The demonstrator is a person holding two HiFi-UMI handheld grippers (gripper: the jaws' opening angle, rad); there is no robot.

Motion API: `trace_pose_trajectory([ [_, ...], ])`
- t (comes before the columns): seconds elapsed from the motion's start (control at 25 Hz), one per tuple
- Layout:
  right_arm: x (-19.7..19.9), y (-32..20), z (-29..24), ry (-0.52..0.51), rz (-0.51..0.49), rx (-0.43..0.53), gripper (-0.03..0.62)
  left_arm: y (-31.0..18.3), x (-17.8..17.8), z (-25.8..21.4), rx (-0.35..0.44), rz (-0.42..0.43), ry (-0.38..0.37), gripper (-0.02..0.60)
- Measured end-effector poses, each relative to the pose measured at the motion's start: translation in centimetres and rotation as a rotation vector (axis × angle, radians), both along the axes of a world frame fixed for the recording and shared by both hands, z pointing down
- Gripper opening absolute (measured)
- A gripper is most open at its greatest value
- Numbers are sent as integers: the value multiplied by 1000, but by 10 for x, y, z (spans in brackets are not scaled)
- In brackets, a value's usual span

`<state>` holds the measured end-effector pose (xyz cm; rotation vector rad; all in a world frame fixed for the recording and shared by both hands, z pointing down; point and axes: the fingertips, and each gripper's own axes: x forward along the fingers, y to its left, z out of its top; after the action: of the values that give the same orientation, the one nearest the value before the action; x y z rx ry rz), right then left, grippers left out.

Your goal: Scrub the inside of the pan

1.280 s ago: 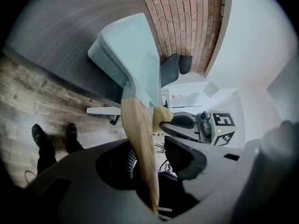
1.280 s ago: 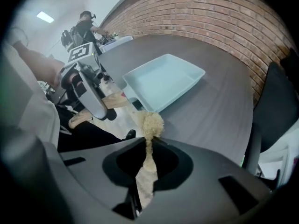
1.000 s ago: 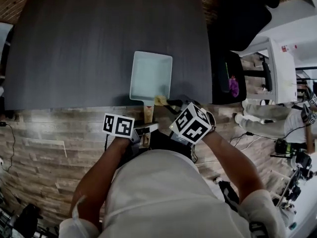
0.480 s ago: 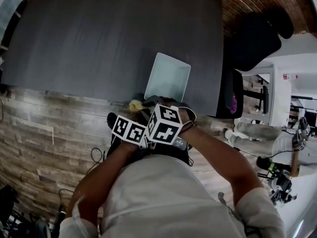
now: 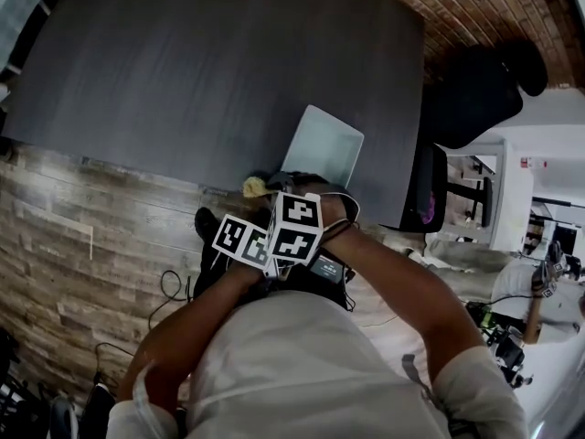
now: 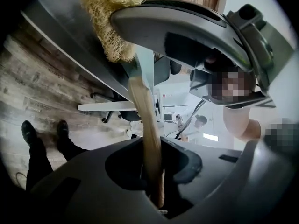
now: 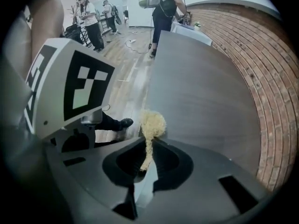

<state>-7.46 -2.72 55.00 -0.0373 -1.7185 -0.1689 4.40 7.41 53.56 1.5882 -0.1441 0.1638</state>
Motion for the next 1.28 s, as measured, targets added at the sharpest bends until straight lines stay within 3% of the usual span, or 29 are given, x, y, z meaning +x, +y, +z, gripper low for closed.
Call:
trace_pose_trajectory([
  [0.12, -7, -4, -1, -15, 9, -7, 46, -1, -3, 0, 0, -9, 0, 92],
  [0.32, -21, -22, -8, -72, 153, -86, 44, 1, -4, 2, 3, 13, -14, 92],
  [0.64, -20, -65, 4, -34, 335, -165, 44, -6, -9, 1, 17, -14, -16, 91],
  [1.28, 20, -143, -9, -22, 490, -107, 44, -23, -32, 1, 55, -140, -64, 87],
])
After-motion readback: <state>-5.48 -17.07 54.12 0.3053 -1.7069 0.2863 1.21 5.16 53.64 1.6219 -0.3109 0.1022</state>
